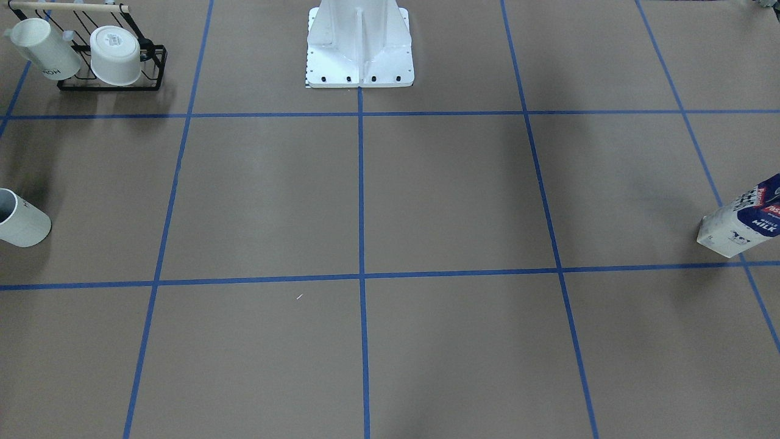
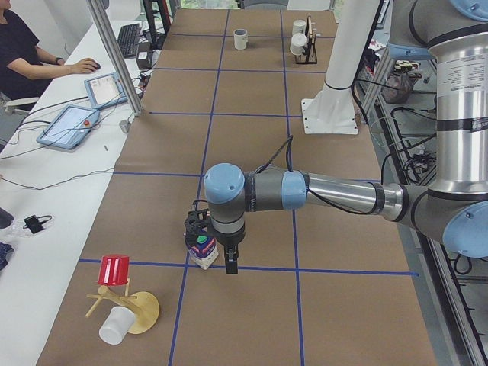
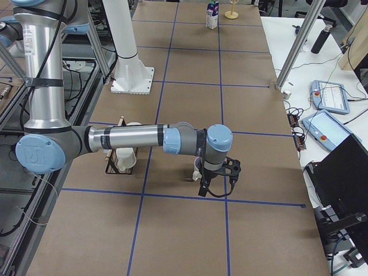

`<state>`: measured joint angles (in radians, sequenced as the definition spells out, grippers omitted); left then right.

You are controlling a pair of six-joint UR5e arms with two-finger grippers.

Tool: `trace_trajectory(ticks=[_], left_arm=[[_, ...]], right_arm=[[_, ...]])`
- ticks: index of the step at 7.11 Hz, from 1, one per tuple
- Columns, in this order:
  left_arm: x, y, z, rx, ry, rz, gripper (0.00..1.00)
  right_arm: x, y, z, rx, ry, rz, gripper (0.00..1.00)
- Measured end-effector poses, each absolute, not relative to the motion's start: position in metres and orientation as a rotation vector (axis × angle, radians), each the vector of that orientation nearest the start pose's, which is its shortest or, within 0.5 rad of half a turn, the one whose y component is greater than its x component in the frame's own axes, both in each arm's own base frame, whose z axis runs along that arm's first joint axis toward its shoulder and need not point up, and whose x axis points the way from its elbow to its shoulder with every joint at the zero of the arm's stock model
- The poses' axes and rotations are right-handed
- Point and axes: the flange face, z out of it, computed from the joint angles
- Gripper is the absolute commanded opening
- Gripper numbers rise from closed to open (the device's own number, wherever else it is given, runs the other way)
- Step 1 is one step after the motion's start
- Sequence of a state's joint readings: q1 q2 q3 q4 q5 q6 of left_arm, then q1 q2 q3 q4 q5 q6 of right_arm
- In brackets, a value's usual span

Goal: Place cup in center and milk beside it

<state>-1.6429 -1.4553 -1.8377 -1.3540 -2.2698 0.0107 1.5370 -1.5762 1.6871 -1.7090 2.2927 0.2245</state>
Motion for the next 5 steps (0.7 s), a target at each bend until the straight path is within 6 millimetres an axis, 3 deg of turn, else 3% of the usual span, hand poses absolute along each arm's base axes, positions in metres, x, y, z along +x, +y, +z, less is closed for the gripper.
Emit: trace_trajectory(ticks=[5], left_arm=[[-0.101,-0.434,0.604,0.04,0.699,-0.06,0.98]], right_arm=[[0.038,-0.509,0.57,-0.077,-0.798,0.244,1.0]])
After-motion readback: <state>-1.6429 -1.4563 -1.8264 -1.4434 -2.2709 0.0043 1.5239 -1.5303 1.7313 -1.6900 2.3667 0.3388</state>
